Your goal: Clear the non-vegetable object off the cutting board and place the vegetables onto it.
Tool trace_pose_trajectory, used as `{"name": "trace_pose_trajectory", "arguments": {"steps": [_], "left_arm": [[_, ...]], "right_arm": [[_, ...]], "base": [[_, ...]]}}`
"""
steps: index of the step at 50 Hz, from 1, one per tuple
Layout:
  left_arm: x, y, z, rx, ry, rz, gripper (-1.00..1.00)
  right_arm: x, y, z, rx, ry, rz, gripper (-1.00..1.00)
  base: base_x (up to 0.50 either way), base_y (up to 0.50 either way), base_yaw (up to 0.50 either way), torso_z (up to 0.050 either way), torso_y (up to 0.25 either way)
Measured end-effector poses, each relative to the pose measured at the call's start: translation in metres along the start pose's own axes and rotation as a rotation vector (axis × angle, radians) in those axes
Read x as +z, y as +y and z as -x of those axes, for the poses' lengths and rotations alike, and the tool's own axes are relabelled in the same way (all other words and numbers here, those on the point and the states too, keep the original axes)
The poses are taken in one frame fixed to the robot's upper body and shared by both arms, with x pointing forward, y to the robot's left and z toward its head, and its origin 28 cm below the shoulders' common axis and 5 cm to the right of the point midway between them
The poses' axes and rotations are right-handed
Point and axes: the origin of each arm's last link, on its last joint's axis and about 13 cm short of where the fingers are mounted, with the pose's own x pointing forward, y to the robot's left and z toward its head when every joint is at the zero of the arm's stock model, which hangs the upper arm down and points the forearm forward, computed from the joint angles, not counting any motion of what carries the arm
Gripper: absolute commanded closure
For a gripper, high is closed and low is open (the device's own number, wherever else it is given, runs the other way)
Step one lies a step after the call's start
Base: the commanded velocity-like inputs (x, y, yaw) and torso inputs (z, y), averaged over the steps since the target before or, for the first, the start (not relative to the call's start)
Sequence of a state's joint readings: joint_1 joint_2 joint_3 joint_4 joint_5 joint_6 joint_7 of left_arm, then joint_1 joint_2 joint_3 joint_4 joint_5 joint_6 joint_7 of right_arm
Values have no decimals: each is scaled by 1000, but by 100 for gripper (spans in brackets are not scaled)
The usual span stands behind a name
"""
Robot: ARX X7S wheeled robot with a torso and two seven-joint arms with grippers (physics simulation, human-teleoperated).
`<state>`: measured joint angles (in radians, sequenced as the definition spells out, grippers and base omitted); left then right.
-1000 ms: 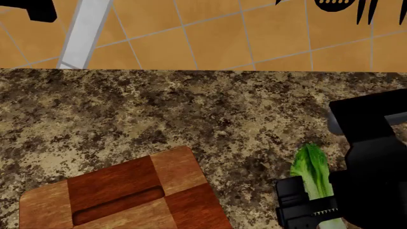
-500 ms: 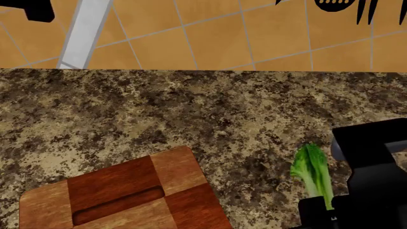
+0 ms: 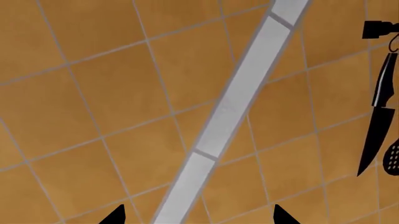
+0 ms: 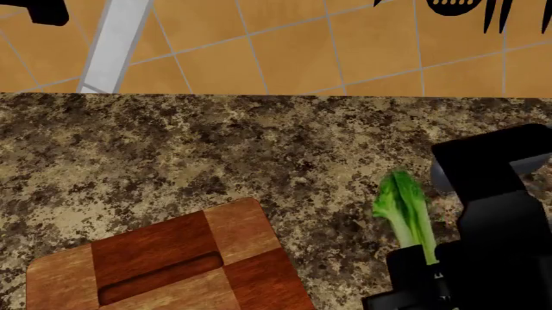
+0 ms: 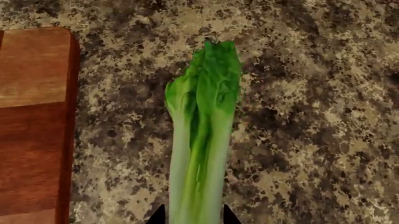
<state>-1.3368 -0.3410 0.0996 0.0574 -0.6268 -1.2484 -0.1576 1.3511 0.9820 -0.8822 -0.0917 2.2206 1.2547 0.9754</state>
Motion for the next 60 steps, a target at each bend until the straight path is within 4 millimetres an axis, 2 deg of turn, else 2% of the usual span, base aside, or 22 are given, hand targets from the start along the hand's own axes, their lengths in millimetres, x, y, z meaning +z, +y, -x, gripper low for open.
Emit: {"name": "trace_pose_trajectory", "arguments": {"steps": [22,39,60], "left_arm": [[2,2,3,7,-4,0,-100],[3,3,3,13,-5,0,-100],[2,6,3,20,-5,2,-100]], "right_arm": [[30,32,11,143,-69,149,100],[48,54,0,275,-86,216,100],[49,75,-17,385,-63,253,100]], "base": [[0,0,0,0,0],[0,0,0,0,0],[0,0,0,0,0]]}}
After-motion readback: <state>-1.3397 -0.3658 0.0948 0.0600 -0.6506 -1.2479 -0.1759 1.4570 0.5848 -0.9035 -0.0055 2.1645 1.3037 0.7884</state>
